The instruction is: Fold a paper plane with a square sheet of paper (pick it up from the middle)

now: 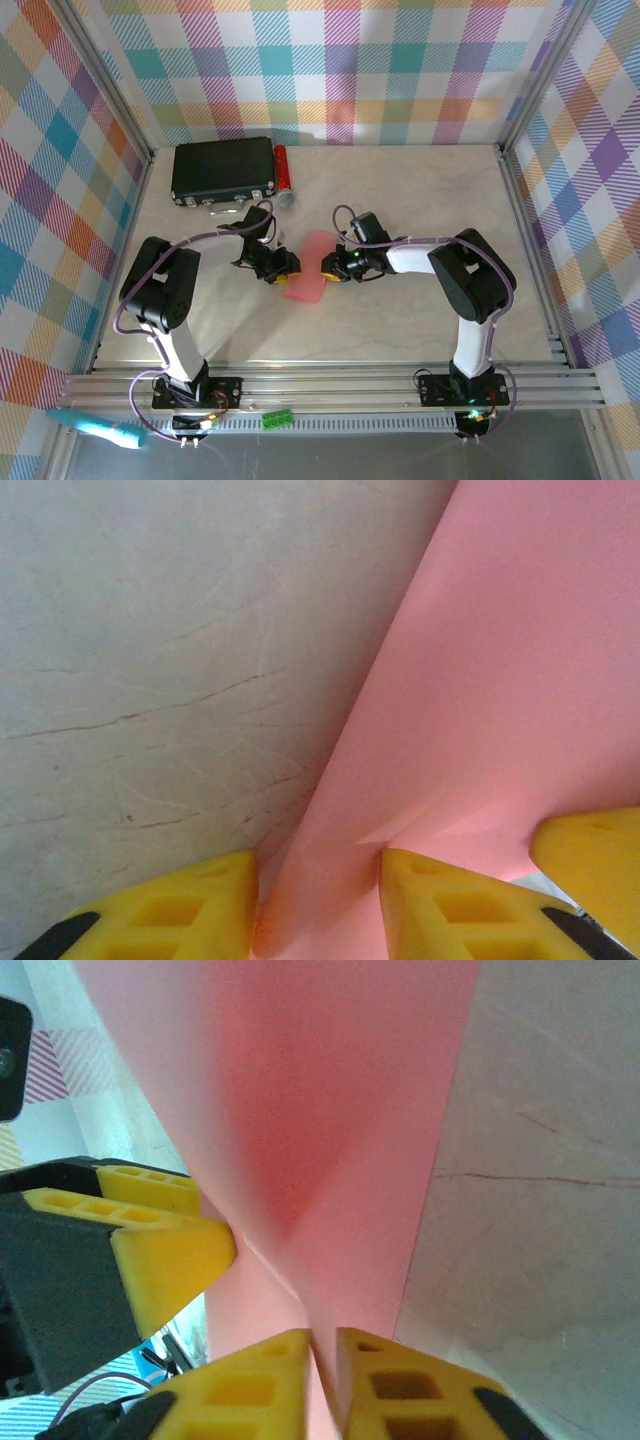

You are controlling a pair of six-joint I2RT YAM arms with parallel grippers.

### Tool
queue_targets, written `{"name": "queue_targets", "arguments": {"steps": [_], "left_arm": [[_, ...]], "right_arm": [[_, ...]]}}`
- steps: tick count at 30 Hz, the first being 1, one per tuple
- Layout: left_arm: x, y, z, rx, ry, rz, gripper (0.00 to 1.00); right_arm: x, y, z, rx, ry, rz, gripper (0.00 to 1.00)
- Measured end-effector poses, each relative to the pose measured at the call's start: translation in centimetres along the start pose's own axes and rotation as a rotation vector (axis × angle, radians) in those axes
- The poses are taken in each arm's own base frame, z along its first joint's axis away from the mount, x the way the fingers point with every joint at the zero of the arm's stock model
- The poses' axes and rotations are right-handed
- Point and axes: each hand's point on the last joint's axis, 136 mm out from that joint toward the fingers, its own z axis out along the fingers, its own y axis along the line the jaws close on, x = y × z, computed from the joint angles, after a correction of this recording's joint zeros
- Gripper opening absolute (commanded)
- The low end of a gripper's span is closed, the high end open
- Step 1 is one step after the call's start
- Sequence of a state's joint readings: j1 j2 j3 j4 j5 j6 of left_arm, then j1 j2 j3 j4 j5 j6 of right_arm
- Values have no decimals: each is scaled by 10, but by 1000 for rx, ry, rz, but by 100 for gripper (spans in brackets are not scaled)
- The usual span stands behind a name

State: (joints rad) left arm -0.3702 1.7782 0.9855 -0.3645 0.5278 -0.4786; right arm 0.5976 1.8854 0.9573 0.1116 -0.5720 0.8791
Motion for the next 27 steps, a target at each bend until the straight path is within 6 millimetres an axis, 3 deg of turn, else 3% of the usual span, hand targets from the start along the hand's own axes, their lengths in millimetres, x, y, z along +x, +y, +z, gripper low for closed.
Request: {"name": "queue_targets", "arguments": {"steps": [4,8,13,17,21,24,27], "left_arm": [[-1,-6,-7,18,-20,12,57],[-3,-22,-28,58,-77,36,73],[-9,-47,-57,130,-171,75,78],[-12,-60,-73,171,-226,94,78],[-15,-66,-77,197,-250,94,68],[-12,-64,-72,210,-238,82,58],[-7,-63,-61,216,-204,73,52]], "right_arm": [[-2,2,-7,20,-22,-11,2],[1,14,-24,39,-41,-34,0],[3,36,-54,52,-51,-69,0],[6,52,-90,64,-63,-86,0],[8,76,-127,53,-90,-115,0],[9,96,-142,21,-91,-139,0],[11,106,-142,-10,-67,-140,0]]}}
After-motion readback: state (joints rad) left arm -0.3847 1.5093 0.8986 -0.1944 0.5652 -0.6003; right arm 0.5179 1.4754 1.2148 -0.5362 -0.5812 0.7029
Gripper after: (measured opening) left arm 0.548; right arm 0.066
